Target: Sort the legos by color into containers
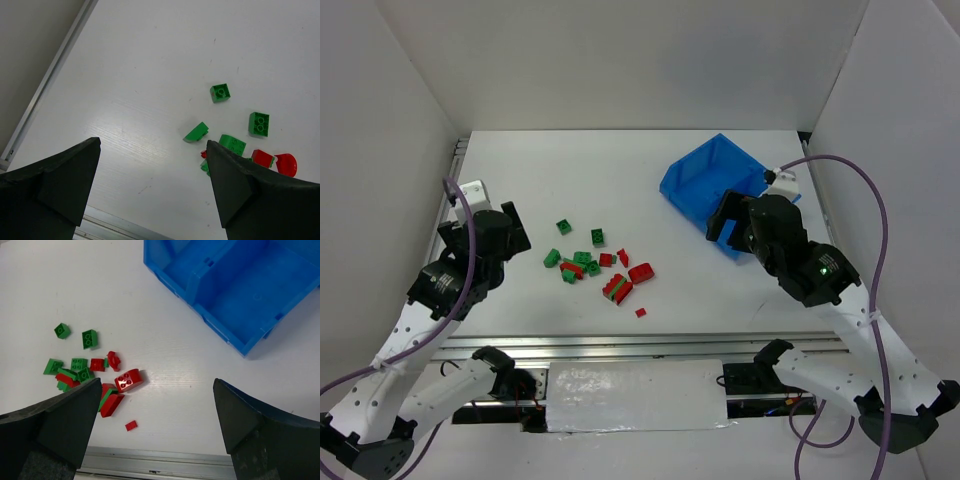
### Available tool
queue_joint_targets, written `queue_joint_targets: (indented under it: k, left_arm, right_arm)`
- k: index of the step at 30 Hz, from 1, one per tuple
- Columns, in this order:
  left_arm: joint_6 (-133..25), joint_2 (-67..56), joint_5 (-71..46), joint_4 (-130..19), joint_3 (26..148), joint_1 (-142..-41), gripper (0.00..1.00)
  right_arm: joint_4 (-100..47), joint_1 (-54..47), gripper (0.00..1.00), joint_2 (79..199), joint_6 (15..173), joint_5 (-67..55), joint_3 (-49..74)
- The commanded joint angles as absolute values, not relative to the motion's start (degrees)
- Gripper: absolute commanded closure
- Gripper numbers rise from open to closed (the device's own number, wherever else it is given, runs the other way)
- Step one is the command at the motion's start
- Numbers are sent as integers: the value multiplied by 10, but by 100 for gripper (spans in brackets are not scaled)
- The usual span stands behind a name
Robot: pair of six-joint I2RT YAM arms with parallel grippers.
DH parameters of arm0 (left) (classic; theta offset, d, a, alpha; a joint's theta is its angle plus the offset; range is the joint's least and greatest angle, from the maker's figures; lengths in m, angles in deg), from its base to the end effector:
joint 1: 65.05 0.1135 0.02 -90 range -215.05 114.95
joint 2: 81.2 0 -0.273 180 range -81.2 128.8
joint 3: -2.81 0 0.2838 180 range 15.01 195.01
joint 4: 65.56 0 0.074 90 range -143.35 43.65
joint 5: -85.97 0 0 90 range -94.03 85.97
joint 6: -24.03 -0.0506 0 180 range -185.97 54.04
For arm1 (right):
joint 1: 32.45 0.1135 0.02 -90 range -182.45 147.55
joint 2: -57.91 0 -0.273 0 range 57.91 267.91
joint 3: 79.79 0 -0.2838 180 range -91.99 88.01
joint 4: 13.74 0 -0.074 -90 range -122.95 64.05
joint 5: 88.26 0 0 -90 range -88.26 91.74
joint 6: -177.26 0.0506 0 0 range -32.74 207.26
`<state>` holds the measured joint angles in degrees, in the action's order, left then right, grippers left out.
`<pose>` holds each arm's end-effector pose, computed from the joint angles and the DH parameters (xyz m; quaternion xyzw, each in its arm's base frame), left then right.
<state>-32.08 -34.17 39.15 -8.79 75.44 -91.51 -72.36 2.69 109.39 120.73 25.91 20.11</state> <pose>0.1808 -0.0513 0.3785 -0.2328 0.7966 0.0475 0.5559 0.1781 0.1000 0.4030 0.0923 0.8483 0.1258 0.5061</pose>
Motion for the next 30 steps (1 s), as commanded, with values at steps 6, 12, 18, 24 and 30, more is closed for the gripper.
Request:
queue_joint_targets:
  k: [6,12,18,24,30]
  left_arm:
    - [-316,-349,400,-107,765,-918,1]
    - [-318,-351,402,-109,763,-917,1]
    - [-318,-345,404,-105,764,-917,1]
    - [-326,-359,401,-115,756,-917,0]
    - [-331,-350,391,-120,757,-918,1]
  right_arm:
    - [-732,31,0,1106,1220,256,192]
    - [-707,77,0,1162,1185,165,197]
    - [-620,228,0,1299,1100,117,253]
    - [-548,292,3,1458,1112,175,266]
    - [-514,293,11,1512,1115,158,293]
